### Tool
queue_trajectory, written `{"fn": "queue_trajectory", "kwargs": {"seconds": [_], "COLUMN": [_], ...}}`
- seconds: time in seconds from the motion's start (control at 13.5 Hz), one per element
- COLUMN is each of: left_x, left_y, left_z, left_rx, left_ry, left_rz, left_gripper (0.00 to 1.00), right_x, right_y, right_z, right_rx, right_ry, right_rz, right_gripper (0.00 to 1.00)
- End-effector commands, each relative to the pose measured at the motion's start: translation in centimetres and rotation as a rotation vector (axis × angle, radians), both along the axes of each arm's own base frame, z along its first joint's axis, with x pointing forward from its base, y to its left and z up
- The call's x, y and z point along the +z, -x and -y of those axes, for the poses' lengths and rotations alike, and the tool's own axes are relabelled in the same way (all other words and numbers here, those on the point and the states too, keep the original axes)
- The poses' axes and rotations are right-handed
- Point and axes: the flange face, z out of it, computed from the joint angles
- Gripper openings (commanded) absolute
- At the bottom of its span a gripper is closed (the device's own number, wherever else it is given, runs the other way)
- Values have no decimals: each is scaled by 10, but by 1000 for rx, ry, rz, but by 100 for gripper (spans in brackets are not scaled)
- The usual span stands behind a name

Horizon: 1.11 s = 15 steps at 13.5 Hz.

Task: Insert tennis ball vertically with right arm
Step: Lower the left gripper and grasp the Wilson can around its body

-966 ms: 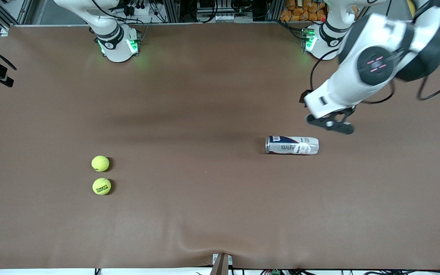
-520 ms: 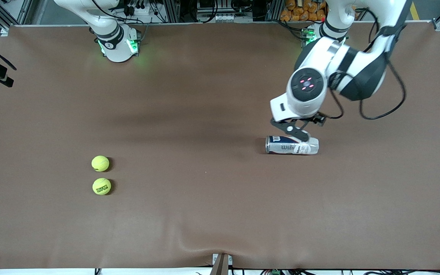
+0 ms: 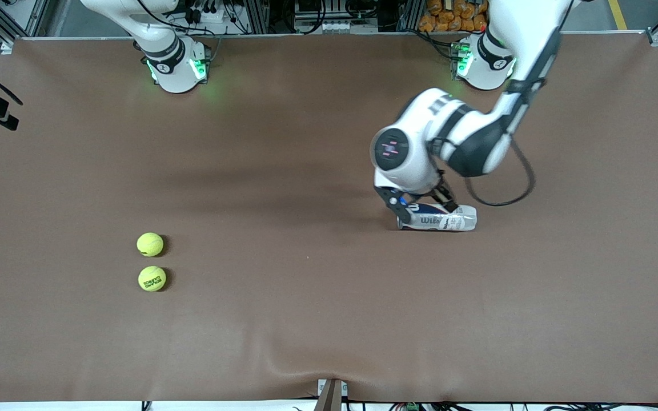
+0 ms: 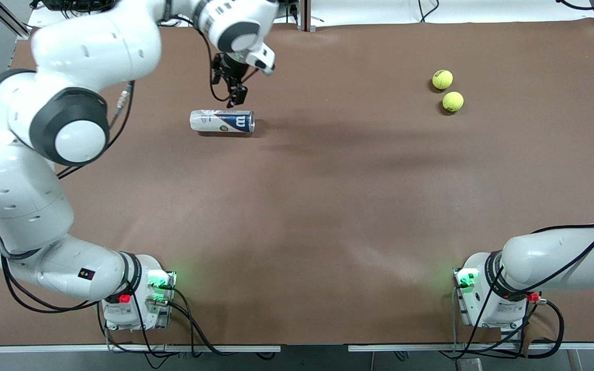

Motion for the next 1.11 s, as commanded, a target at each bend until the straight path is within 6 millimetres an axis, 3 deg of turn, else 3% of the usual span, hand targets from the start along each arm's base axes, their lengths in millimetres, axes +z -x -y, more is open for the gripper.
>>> {"fn": "queue_trajectory", "kwargs": {"seconds": [0.0,0.15,0.59,1.04], "left_x": [-9,-26,-89,-118], "left_y": [-11,-16,-14,-7], "left_z": [0,-8,-17,-11], "left_rx": [-204,-311,-383,-415], "left_ry": [-15,-48,-162,-186], "left_rz": [-57,-120,-172,-172], "left_gripper": [100,100,100,100], "right_x": [5,5,5,5], "right_y": [-2,-2,-2,-2], "right_z": [3,3,3,3], "right_rx": [-18,-18,-18,-18], "right_ry": [-15,-15,-15,-17], "right_rz": [8,8,8,8], "right_gripper": [100,100,100,100]}}
